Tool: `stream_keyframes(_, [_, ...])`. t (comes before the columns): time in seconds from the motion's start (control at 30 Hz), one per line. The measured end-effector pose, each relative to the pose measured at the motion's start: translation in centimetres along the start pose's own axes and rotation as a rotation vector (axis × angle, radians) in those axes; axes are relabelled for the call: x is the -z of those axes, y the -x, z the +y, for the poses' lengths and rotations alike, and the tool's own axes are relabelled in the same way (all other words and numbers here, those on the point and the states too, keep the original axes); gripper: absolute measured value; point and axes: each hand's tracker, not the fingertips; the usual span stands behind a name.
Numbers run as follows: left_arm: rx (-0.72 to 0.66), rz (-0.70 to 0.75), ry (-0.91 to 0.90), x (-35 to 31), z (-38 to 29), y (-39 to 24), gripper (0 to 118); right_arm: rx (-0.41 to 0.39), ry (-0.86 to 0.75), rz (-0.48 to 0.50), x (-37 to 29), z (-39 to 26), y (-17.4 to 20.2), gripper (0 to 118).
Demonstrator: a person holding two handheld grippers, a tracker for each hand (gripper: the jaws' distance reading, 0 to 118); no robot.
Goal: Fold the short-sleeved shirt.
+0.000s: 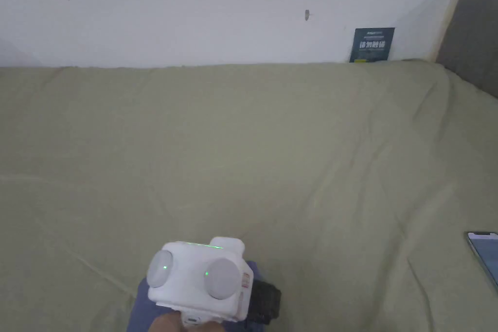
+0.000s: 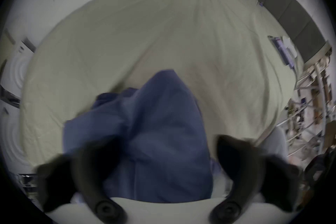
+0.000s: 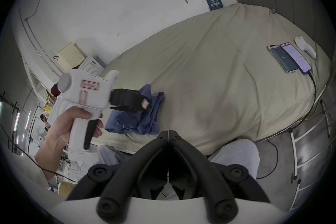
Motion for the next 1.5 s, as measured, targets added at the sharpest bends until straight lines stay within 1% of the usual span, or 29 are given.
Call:
stream_keyframes(0.1, [-0.079,-0.044,-0.04,-4.3,0.0,3.4,117,-0.001,0.005,0.009,0.2,0.5,0.0,0])
stream_keyframes(0.13, [-0.107,-0.081,-0.07,-6.2,-0.1,5.0,110,-0.003,0.007,0.018,0.4,0.6,0.2,0])
stream_keyframes(0.17, [-0.15,-0.137,-0.12,-7.9,-0.5,6.5,87,-0.004,0.011,0.022,0.6,0.7,0.3,0])
stream_keyframes(0.2, [-0.16,-0.206,-0.158,-9.0,-0.8,7.8,34,-0.005,0.015,0.023,0.8,0.7,0.6,0])
stream_keyframes(0.23, [-0.196,-0.258,-0.184,-10.5,-1.8,8.3,0,-0.009,0.02,0.026,1.1,0.8,0.8,0])
stream_keyframes(0.27, [-0.277,-0.291,-0.194,-10.6,-2.2,9.4,0,-0.014,0.027,0.031,1.4,0.8,1.1,0])
stream_keyframes(0.33, [-0.278,-0.398,-0.163,-9.4,-2.5,10.5,0,-0.016,0.041,0.04,1.9,0.8,1.6,0])
stream_keyframes(0.37, [-0.321,-0.476,-0.167,-8.0,-2.4,11.1,0,-0.017,0.046,0.05,2.1,0.7,1.8,0])
stream_keyframes(0.4, [-0.362,-0.499,-0.134,-6.9,-2.2,10.8,0,-0.017,0.052,0.056,2.3,0.7,1.9,0])
stream_keyframes(0.5, [-0.33,-0.528,-0.075,-1.9,-1.8,9.6,0,-0.026,0.054,0.051,2.2,0.5,2.5,0])
stream_keyframes(0.57, [-0.308,-0.606,-0.034,1.5,-1.8,8.2,0,-0.026,0.053,0.051,2.0,0.6,2.7,0])
stream_keyframes(0.6, [-0.323,-0.66,0.011,3.0,-1.8,7.7,0,-0.025,0.053,0.048,2.0,0.6,2.6,0])
stream_keyframes(0.67, [-0.361,-0.674,0.036,5.4,-2.5,6.6,0,-0.02,0.056,0.037,2.0,0.9,2.6,0])
stream_keyframes(0.7, [-0.352,-0.648,0.024,6.1,-2.6,6.5,0,-0.019,0.059,0.034,2.1,1.1,2.6,0])
stream_keyframes(0.73, [-0.362,-0.608,0.02,6.3,-2.8,6.6,0,-0.015,0.066,0.032,2.4,1.4,2.6,0])
stream_keyframes(0.77, [-0.368,-0.615,0.02,7.3,-2.7,8.1,0,-0.013,0.072,0.037,2.7,1.8,2.7,0])
stream_keyframes(0.8, [-0.39,-0.666,0.011,6.5,-2.5,8.1,0,-0.014,0.079,0.045,3.1,2.3,2.8,0])
stream_keyframes(0.87, [-0.352,-0.62,0.002,3.8,-2.2,8.3,0,-0.022,0.091,0.08,4.3,3.7,3.4,0])
stream_keyframes(0.93, [-0.278,-0.594,-0.045,0.4,-2.3,9.1,0,-0.047,0.122,0.155,6.3,5.5,4.3,0])
stream_keyframes(1.0, [-0.279,-0.587,-0.085,-2.5,-2.7,10.8,0,-0.062,0.147,0.209,9.1,7.0,5.2,0])
stream_keyframes(1.03, [-0.268,-0.568,-0.104,-4.5,-3.1,11.1,0,-0.051,0.163,0.25,10.8,7.6,5.6,0])
stream_keyframes(1.1, [-0.27,-0.509,-0.153,-6.5,-3.9,13.1,0,-0.002,0.185,0.366,14.4,8.2,5.9,0])
stream_keyframes(1.17, [-0.282,-0.449,-0.158,-7.2,-4.6,15.7,0,0.094,0.266,0.475,18.8,7.8,5.7,0])
stream_keyframes(1.23, [-0.294,-0.404,-0.156,-7.2,-5.1,17.4,0,0.156,0.366,0.576,22.7,6.4,4.7,0])
stream_keyframes(1.33, [-0.333,-0.37,-0.137,-6.2,-5.5,19.9,0,0.239,0.451,0.622,26.4,3.1,2.0,0])
stream_keyframes(1.37, [-0.346,-0.367,-0.133,-5.8,-5.6,20.5,0,0.287,0.465,0.612,27.2,2.0,0.7,0])
stream_keyframes(1.43, [-0.36,-0.363,-0.121,-5.2,-5.7,21.4,0,0.452,0.453,0.792,27.9,0.6,-2.2,0])
stream_keyframes(1.47, [-0.364,-0.374,-0.12,-4.8,-5.8,21.8,0,0.507,0.445,0.808,27.8,0.4,-3.0,0])
stream_keyframes(1.5, [-0.364,-0.391,-0.112,-4.5,-5.8,22.1,0,0.509,0.436,0.772,27.6,0.6,-3.2,0])
